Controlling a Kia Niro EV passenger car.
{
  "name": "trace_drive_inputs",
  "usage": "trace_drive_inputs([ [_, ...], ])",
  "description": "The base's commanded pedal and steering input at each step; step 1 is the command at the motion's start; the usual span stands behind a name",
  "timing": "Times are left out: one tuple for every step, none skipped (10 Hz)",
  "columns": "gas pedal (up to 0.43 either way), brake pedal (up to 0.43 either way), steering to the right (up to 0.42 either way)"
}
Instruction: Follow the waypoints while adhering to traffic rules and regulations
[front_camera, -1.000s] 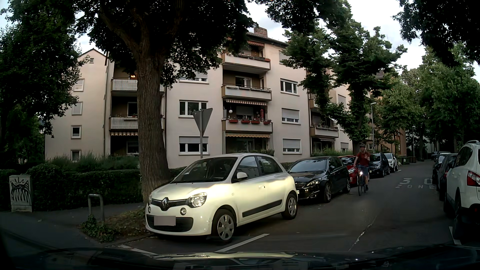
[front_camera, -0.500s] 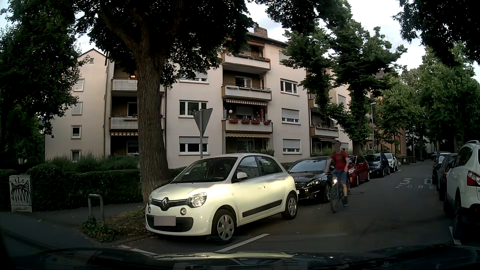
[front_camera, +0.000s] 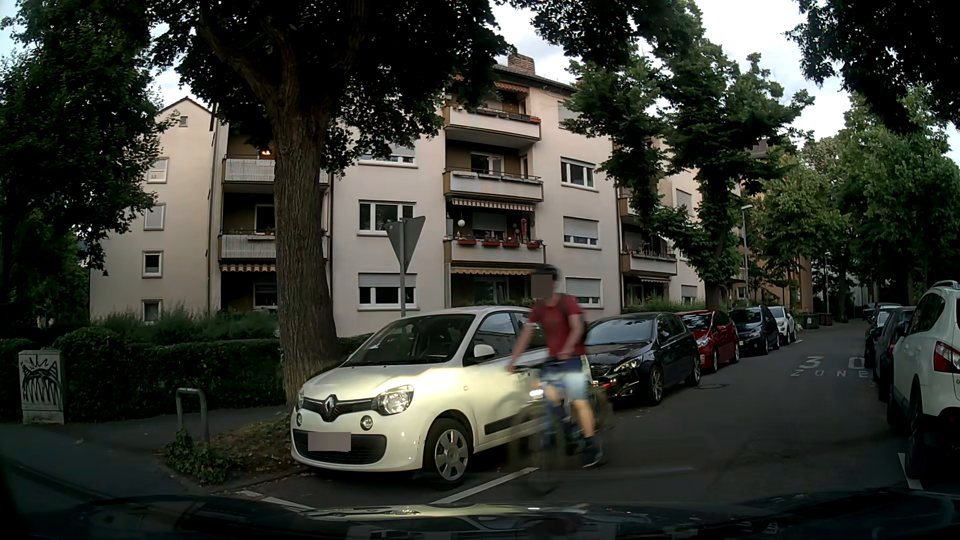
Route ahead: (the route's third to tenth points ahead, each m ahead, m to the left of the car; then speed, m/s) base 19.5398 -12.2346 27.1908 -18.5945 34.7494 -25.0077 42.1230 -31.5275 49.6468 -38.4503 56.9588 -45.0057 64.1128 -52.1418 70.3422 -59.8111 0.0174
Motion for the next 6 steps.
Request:
trace_drive_inputs([
  [0.0,0.0,0.541],
  [0.0,0.0,0.541],
  [0.118,0.0,0.541],
  [0.268,0.0,0.541],
  [0.268,0.0,0.538],
  [0.28,0.0,0.531],
])
